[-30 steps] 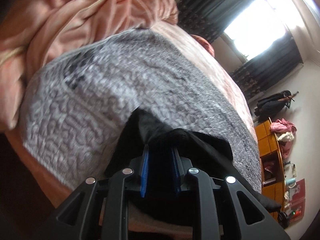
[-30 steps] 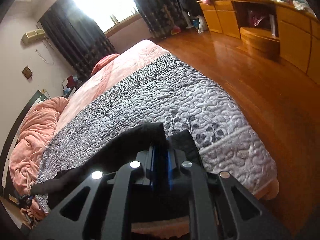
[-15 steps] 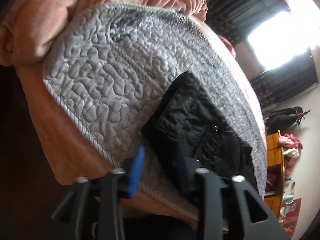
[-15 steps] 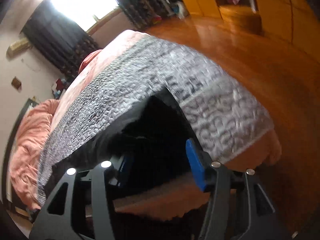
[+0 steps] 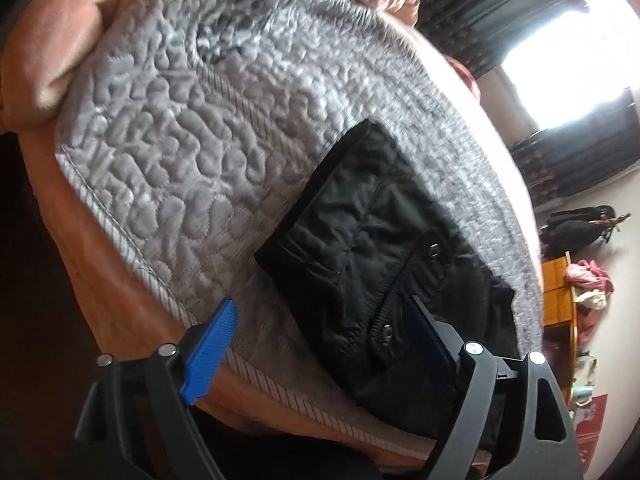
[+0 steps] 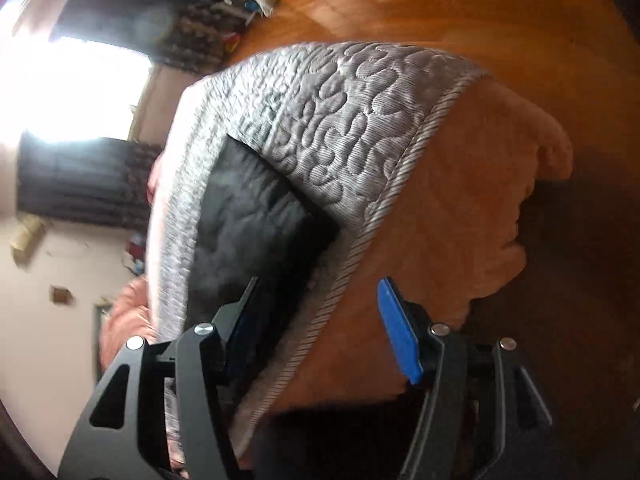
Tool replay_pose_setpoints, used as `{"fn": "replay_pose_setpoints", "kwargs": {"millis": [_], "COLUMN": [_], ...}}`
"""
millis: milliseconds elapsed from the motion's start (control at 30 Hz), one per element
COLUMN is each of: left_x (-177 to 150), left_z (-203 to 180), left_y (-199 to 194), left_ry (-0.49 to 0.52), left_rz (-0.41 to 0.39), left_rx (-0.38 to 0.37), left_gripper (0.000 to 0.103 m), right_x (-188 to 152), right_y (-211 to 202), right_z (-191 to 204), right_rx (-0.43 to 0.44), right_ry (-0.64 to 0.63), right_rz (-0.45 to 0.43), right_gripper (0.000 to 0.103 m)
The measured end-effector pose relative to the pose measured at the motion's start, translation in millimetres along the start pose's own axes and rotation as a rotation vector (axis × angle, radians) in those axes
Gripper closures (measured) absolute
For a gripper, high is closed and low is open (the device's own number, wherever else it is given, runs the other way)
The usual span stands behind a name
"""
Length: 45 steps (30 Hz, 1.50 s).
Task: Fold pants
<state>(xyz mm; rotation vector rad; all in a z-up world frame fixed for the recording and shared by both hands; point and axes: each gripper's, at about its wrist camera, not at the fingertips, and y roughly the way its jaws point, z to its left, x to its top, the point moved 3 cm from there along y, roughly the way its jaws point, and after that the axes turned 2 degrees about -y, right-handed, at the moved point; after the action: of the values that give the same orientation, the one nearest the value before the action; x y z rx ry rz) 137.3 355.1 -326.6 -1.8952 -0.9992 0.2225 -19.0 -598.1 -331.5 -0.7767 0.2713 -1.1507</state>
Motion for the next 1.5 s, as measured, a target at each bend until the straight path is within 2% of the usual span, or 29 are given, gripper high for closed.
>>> {"fn": "replay_pose_setpoints", "kwargs": {"millis": [33,67,100,167,300,400,500,567,633,767,900,1000,1100,1167,1333,1500], "left_x": [0,-1,-1,0,-1,1,3,5,7,16,18,16,14,15,17,16], "left_z": [-2,-3,-4,-7,-15,-21,-26,-26,-26,-24,-21,-17,-13,-13,-16,-16], "left_y": [4,5,6,10,11,3,-2,0,1,3,6,11,14,14,14,13], "left_ry": [0.009,0.019,0.028,0.037,0.080,0.092,0.093,0.088,0.079,0.028,0.008,0.008,0.005,0.009,0.026,0.037], "left_rz": [0.005,0.003,0.002,0.016,-0.008,-0.043,-0.064,-0.063,-0.069,-0.089,-0.087,-0.080,-0.072,-0.072,-0.075,-0.081], "left_rx": [0.008,0.019,0.027,0.037,0.093,0.097,0.104,0.118,0.134,0.125,0.129,0.135,0.136,0.136,0.148,0.152], "left_gripper": [0.020,0.028,0.048,0.070,0.080,0.083,0.083,0.083,0.084,0.084,0.084,0.084,0.084,0.084,0.084,0.084], "right_x": [-1,-1,-1,-2,6,13,21,26,30,34,33,32,25,19,15,25], "right_y": [-1,-1,1,9,31,46,56,63,65,54,43,45,58,62,64,46], "right_z": [1,3,5,10,20,22,32,42,53,98,117,94,54,35,32,27], "right_rx": [0.020,0.040,0.050,0.057,0.056,0.050,0.054,0.037,0.034,0.090,0.066,0.026,-0.037,-0.040,-0.014,-0.029], "right_ry": [0.010,0.017,0.021,0.022,0.019,0.037,0.027,-0.011,-0.040,-0.135,-0.197,-0.161,-0.091,-0.049,-0.026,-0.016], "right_rz": [-0.003,-0.007,-0.008,0.004,0.019,0.021,0.021,0.045,0.047,0.031,0.003,0.002,0.032,0.038,0.054,0.046], "right_gripper": [0.044,0.044,0.044,0.044,0.044,0.045,0.056,0.085,0.089,0.091,0.092,0.092,0.092,0.092,0.090,0.079]}}
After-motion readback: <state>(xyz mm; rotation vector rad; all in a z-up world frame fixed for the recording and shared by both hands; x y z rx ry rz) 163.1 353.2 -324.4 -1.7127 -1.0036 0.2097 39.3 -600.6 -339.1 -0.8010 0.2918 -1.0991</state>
